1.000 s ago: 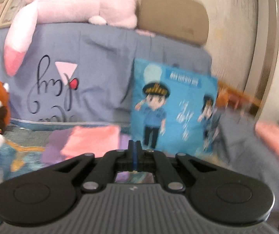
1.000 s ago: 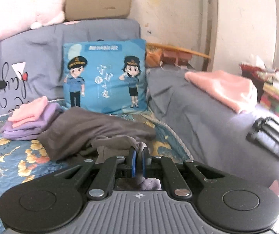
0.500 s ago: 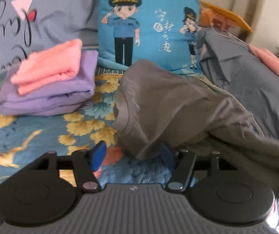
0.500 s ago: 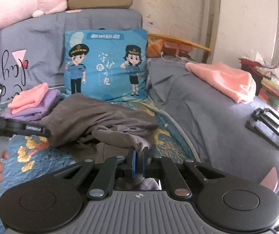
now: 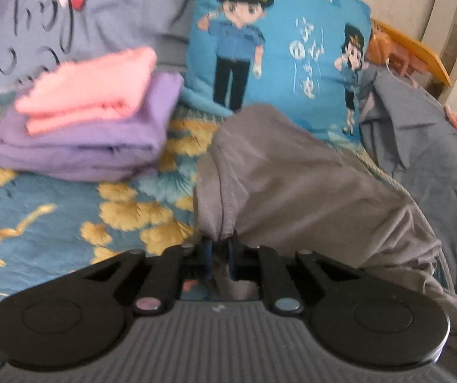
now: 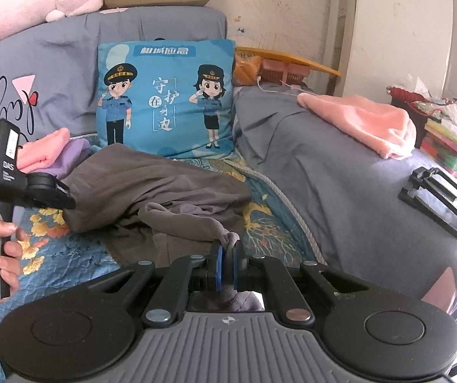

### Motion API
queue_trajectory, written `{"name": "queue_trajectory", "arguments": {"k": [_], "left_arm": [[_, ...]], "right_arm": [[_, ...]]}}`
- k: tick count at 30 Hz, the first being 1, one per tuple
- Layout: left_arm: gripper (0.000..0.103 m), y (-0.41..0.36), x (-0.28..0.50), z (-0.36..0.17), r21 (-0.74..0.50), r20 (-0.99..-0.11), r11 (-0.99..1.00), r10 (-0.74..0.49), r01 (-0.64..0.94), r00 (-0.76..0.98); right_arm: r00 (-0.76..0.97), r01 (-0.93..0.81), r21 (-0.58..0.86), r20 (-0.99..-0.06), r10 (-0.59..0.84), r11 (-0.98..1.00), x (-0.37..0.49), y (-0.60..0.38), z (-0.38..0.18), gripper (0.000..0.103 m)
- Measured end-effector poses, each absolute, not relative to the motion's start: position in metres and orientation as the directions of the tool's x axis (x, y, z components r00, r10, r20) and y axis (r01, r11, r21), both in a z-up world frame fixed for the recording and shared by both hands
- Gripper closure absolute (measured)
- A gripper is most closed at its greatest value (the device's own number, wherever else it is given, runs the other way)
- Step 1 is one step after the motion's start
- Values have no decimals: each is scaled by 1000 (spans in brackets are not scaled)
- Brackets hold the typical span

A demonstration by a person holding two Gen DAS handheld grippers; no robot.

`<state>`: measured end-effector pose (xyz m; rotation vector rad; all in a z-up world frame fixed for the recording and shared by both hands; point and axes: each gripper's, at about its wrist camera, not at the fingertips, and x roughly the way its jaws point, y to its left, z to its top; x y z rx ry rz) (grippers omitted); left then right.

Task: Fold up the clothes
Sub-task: 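Lift the grey shirt up with both grippers, raising it off the quilt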

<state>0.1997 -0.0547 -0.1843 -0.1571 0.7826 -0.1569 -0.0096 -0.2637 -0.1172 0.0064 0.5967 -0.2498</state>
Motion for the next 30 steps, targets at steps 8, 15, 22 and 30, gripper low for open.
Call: {"name": "queue_trajectory", "arguments": {"k": [8, 15, 22, 30], "left_arm": [[94, -21, 192, -115, -250, -542, 964, -214, 87, 813], [94, -6, 178, -54, -199, -462, 971, -211, 131, 861], [94, 27, 141, -17, -261, -364, 960, -193, 99, 911], [93, 112, 91, 50, -230, -263, 973, -57, -5, 963]], "right_arm": [[813, 237, -62, -534, -233, 970, -16, -261, -106, 97], [839, 238, -86, -485, -249, 968, -23, -257, -82, 97], [847, 269, -124, -442, -296, 955, -40, -266, -62, 97], [865, 312, -106, -380, -328, 944, -55, -278, -31, 97]]}}
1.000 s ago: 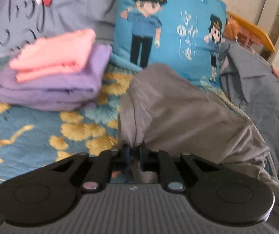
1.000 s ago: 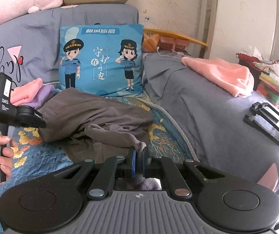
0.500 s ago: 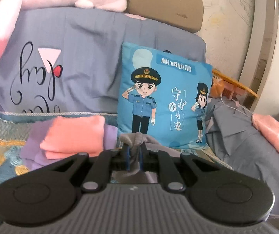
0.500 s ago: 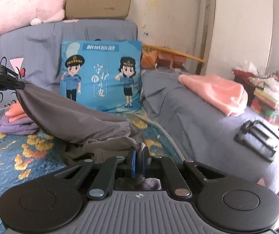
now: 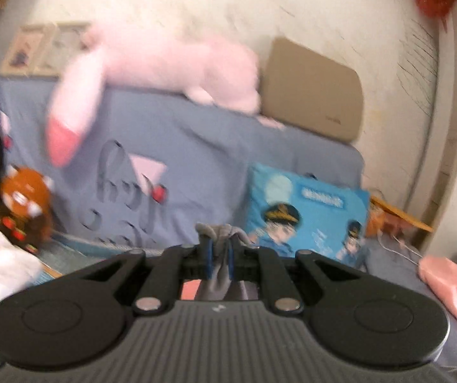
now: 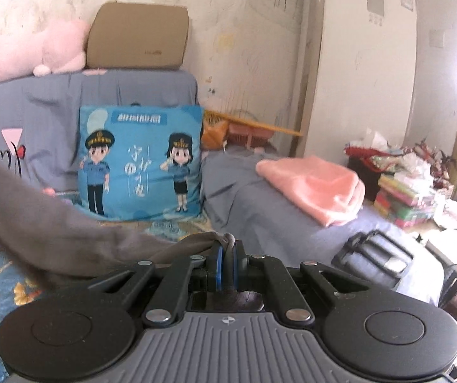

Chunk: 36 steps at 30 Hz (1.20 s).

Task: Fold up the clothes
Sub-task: 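Lift the grey shirt up with both grippers, raising it off the quilt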

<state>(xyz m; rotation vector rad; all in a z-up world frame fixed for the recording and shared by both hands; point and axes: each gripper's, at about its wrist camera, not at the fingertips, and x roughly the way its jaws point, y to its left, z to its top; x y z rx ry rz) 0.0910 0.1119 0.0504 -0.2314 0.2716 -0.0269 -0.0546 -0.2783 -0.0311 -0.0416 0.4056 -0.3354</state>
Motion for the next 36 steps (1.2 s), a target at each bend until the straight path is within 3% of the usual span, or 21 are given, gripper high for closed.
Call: {"name": "queue_trajectory", "arguments": {"k": [8, 13, 23, 32, 36], "left_arm": [[93, 216, 57, 90, -220, -249, 959, 122, -179, 961], [93, 264, 9, 122, -198, -163, 956, 185, -215, 969], [93, 310, -97, 178, -190, -82, 950, 237, -249, 968], [93, 295, -164, 190, -60, -43, 959, 276, -278, 960], [93, 284, -133, 169, -24, -126, 956, 288, -293, 949]], "right_arm": [[898, 257, -104, -341, -277, 961, -46, -258, -8, 97], [939, 216, -119, -245, -239, 969, -55, -239, 27, 97], [983, 171, -195, -34, -181, 966, -110, -218, 101, 97], [984, 160, -197, -41, -171, 967, -128, -223, 122, 96], [965, 188, -223, -141, -222, 957, -96, -231, 102, 96]]}}
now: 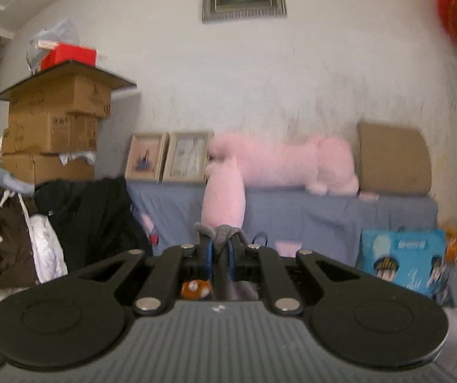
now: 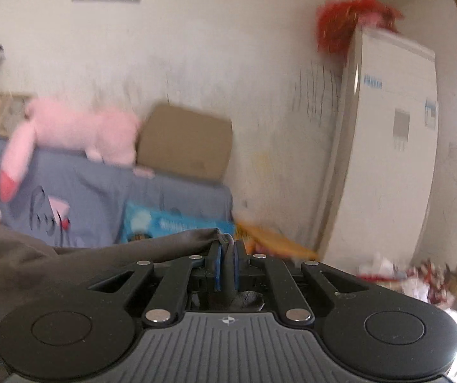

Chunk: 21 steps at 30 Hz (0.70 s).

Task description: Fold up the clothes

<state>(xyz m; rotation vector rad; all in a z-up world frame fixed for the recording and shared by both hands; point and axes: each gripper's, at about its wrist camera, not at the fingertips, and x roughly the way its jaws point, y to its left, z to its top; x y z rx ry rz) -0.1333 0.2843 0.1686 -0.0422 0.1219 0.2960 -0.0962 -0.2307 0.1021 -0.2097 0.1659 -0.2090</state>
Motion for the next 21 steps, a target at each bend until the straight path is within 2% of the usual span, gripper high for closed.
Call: {"name": "queue_trajectory", "arguments": {"k": [6, 9, 12, 15, 21], "left_arm": [[92, 287, -45, 84, -56, -378, 955, 249, -290, 892], [92, 278, 1, 29, 2, -460, 951, 276, -310, 844], [92, 260, 40, -18, 75, -514, 949, 299, -305, 804], [92, 254, 79, -54, 82, -568, 947, 301, -310, 766], [92, 246, 150, -100, 166, -612, 932, 353, -322, 707]], "right_arm": [[886, 209, -245, -362, -289, 947, -16, -253, 33, 96], [849, 191, -271, -437, -297, 944, 20, -250, -4, 96], [811, 171, -319, -492, -317, 932, 53, -241, -37, 96], [777, 152, -344, -538, -327, 927, 80, -237, -65, 96], [741, 133, -422, -559, -373, 897, 127, -236, -102, 96]]}}
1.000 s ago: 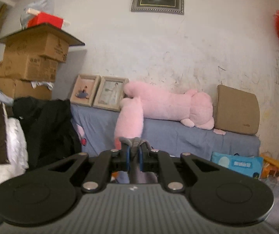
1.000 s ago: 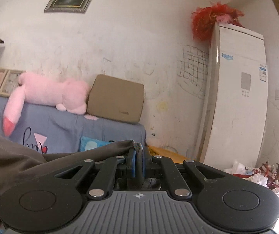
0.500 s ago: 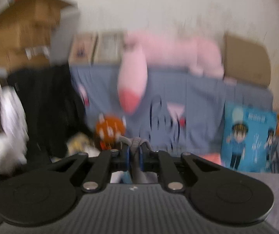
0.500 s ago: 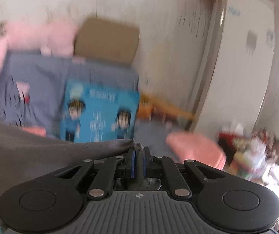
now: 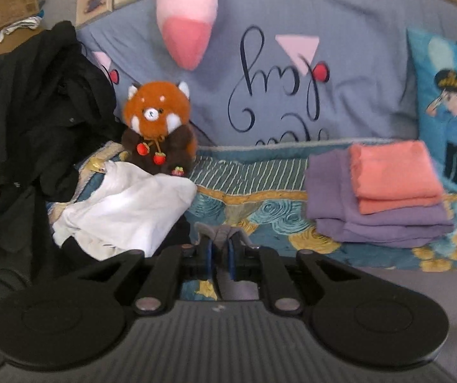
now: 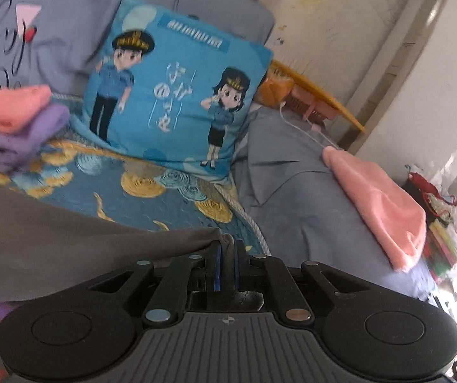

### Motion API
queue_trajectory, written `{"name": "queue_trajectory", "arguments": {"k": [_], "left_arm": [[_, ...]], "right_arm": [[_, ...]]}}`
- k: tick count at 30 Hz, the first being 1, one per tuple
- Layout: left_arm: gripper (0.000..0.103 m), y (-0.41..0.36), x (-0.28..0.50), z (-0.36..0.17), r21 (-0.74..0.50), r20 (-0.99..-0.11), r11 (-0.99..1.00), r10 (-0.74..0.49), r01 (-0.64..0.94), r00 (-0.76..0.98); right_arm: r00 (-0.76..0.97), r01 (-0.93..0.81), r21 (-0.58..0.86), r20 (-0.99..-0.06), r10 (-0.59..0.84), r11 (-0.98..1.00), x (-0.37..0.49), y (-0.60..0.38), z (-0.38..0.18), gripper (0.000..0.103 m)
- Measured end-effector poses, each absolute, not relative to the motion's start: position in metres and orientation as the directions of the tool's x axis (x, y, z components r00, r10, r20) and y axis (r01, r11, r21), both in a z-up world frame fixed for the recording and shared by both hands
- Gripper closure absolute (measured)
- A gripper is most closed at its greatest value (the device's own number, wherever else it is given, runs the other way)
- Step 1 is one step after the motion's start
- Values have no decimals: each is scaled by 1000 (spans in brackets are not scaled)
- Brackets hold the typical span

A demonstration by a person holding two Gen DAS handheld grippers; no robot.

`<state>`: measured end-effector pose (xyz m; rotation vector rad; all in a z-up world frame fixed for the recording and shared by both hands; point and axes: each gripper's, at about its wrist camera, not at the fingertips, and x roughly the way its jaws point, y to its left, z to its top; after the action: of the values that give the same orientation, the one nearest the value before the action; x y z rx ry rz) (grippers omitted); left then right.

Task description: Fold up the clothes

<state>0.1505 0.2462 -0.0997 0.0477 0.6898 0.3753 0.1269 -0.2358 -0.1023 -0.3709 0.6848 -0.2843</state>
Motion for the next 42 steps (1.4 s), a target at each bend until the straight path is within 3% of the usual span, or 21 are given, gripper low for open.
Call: {"name": "queue_trajectory", "arguments": {"k": [11, 15, 17, 19, 21, 25, 28, 31, 35, 39, 42], "left_arm": [[82, 243, 224, -153, 262, -682, 927, 374, -267, 629], [60, 239, 228, -171, 331, -663, 912, 408, -244, 628], [51, 238, 224, -172, 345, -655, 908, 415, -238, 631], [33, 239, 219, -169, 341, -649, 910, 408, -235, 642], [22, 240, 211, -162, 331, -645, 913, 403, -237, 649], [16, 249, 182, -135, 293, -618, 916, 400, -273, 677], [12, 261, 148, -115, 234, -618, 921, 387, -310, 684], [9, 258, 108, -106, 262, -620, 915, 402, -306, 673], [4, 236, 49, -107, 321, -642, 918, 392, -233, 659], [0, 210, -6, -116, 334, -679, 929, 354, -159, 643], [0, 207, -35, -123, 293, -719, 947, 308, -129, 623]], "right_arm": [[678, 42, -516, -614, -403, 856, 192, -231, -161, 92], [652, 21, -564, -618, -439, 825, 202, -229, -182, 81], [648, 21, -582, -611, -455, 813, 203, -229, -188, 69], [651, 35, -583, -603, -461, 812, 201, -231, -188, 58], [660, 56, -580, -590, -466, 813, 196, -234, -182, 53], [686, 111, -594, -534, -494, 797, 180, -240, -165, 51], [742, 121, -653, -441, -505, 747, 155, -229, -150, 49], [855, -4, -687, -379, -353, 727, 108, -197, -137, 46], [937, -300, -769, -348, 26, 565, 23, -137, -142, 40], [847, -500, -816, -391, 359, 291, -55, -92, -160, 40], [743, -592, -796, -480, 466, 124, -87, -71, -173, 40]]}}
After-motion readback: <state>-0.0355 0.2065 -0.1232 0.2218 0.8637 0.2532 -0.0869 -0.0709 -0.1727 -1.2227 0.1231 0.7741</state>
